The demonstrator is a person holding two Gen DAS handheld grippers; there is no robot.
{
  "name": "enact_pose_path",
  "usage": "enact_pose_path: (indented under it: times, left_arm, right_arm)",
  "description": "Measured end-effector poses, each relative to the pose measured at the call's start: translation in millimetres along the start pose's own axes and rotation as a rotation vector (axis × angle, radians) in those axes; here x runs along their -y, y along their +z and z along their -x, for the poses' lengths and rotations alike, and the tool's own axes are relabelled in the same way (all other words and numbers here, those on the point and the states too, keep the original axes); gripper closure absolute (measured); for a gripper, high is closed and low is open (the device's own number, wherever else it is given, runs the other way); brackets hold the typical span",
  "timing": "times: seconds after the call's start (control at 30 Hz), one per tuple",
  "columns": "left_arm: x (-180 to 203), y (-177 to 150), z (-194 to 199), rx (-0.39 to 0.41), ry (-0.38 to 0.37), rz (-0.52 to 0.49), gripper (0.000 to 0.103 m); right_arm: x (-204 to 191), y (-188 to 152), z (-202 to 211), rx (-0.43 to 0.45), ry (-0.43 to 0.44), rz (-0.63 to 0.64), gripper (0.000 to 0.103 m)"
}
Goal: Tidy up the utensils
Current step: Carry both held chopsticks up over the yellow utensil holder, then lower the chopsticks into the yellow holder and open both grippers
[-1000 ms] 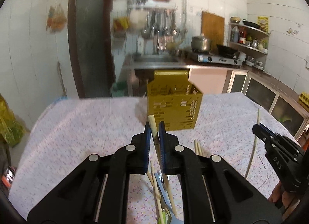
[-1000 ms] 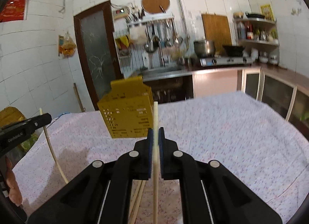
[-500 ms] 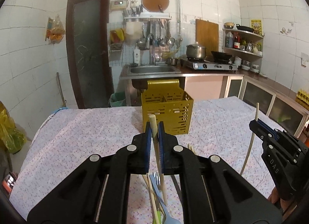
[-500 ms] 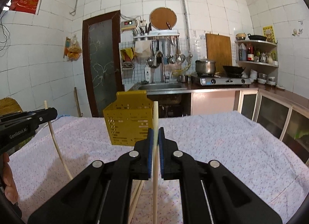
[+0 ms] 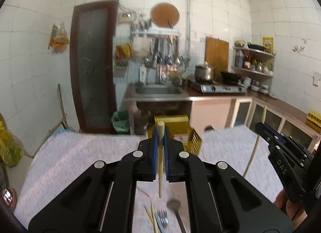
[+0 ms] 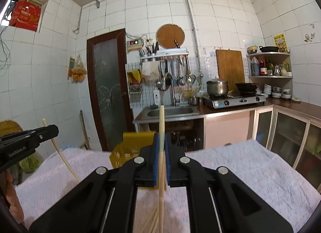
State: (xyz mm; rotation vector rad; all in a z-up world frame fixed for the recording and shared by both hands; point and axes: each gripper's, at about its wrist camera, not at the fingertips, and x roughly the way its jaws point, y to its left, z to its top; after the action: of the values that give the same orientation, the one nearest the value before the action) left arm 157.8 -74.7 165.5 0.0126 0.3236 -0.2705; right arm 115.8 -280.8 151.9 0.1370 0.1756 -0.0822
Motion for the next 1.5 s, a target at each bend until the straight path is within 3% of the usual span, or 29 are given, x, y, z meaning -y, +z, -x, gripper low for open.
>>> enact_pose_path:
  times: [0.3, 0.43, 0.6, 0.73, 0.9, 1.03, 1.1, 1.13, 1.17, 1.2, 1.23, 1.27, 1.4, 1.5]
  left_arm:
    - [-12.1, 85.0, -46.5, 0.107, 0.003, 0.051, 0.099]
    - [-12.6, 98.3, -89.6, 0.103, 0.013, 0.054, 0.099]
    - [-11.5, 79.1, -140.3, 0.060, 0.009, 0.053, 0.099]
    - [-10.9, 46.0, -178.8, -0.001, 0.025, 0.034, 0.099]
    - [-16.8, 18.8, -201.0, -0.063, 0.026, 0.031, 0.099]
    - [-20.2, 4.6, -197.1, -0.081, 0.054, 0.011, 0.098]
    - [-24.6, 6.3, -186.2, -0.089, 0.051, 0.025, 0.090]
    - [-27.1, 8.3, -178.9, -0.085, 0.054, 0.031, 0.078]
    - [-30.8, 11.2, -167.2, -0.071, 0.063, 0.038, 0.061]
    - [-34.7, 14.1, -154.8, -0.051, 0.073, 0.047, 0.053]
    - [-37.2, 16.4, -146.3, -0.039, 0.080, 0.052, 0.039]
    - [-41.2, 20.2, -130.9, -0.017, 0.094, 0.056, 0.030]
    - [-54.8, 24.5, -84.2, 0.024, 0.137, 0.065, 0.006]
    - [-62.5, 17.4, -59.7, 0.009, 0.148, 0.067, 0.005]
  right_arm:
    - [-11.5, 73.6, -58.5, 0.124, 0.034, -0.016, 0.097]
    - [-15.3, 83.5, -95.9, 0.142, 0.027, -0.022, 0.097]
    - [-17.1, 66.0, -146.5, 0.128, 0.029, -0.011, 0.097]
    - [-14.4, 33.1, -176.3, 0.059, 0.053, 0.000, 0.097]
    - [-10.5, -1.2, -197.7, -0.038, 0.059, 0.023, 0.097]
    - [-12.0, -14.1, -200.6, -0.103, 0.051, 0.037, 0.096]
    - [-13.4, -14.8, -195.6, -0.123, 0.036, 0.049, 0.096]
    - [-13.1, -12.9, -191.0, -0.128, 0.025, 0.054, 0.094]
    - [-11.1, -9.5, -183.5, -0.127, 0.014, 0.051, 0.081]
    - [-8.5, -6.4, -174.7, -0.120, 0.005, 0.042, 0.069]
    - [-5.5, -2.7, -165.8, -0.108, -0.010, 0.031, 0.043]
    - [-1.5, 1.1, -152.6, -0.091, -0.027, 0.023, 0.038]
    - [11.8, 7.1, -108.8, -0.109, -0.047, 0.015, 0.036]
    - [17.7, 1.7, -82.3, -0.128, -0.063, 0.023, 0.030]
